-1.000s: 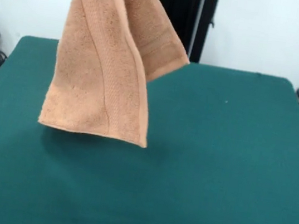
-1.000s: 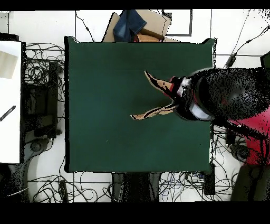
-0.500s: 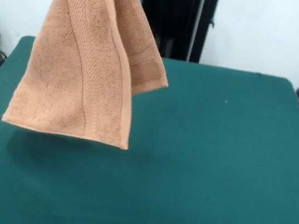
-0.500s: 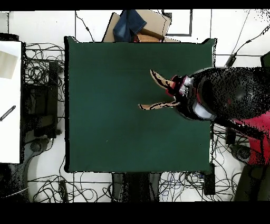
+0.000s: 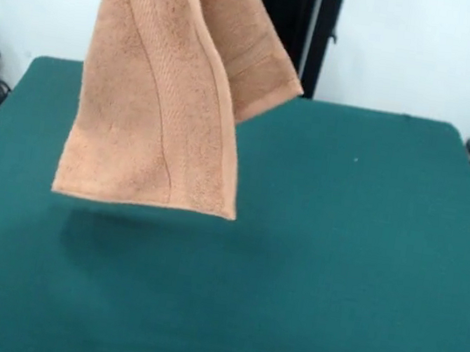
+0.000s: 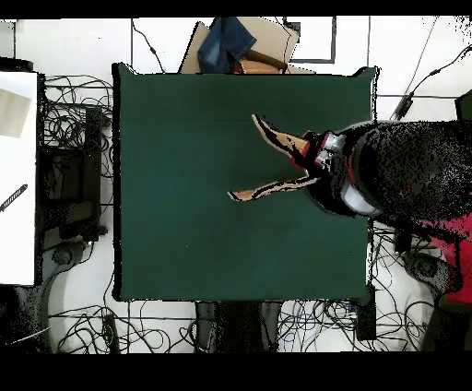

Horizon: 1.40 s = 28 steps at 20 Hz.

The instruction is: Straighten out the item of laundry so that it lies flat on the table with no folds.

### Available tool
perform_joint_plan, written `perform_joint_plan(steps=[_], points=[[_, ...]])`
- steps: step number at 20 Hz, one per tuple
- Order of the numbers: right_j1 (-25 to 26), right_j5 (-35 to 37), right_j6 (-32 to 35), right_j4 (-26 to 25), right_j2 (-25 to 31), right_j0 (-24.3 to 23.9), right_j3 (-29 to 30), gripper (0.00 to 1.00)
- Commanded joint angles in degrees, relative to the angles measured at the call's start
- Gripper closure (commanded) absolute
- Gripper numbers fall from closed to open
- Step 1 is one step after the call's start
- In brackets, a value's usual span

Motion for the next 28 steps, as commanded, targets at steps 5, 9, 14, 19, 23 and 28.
perform_joint_plan(steps=[5, 9, 14, 19, 23, 28], points=[[-4.3, 6.1, -13.1, -0.3, 3.8, -1.3, 10.7, 1.0], [-4.5, 3.6, -13.9, 0.0, 4.2, -2.1, 12.7, 1.0], [-4.5, -1.4, -14.8, 0.6, 4.7, -2.9, 16.2, 1.0], [-4.1, -7.9, -14.9, 1.0, 5.4, -3.2, 20.3, 1.0], [-2.3, -14.8, -14.8, 1.0, 7.3, -4.1, 23.4, 1.0], [-0.5, -19.9, -14.8, 0.3, 10.7, -6.4, 25.8, 1.0]])
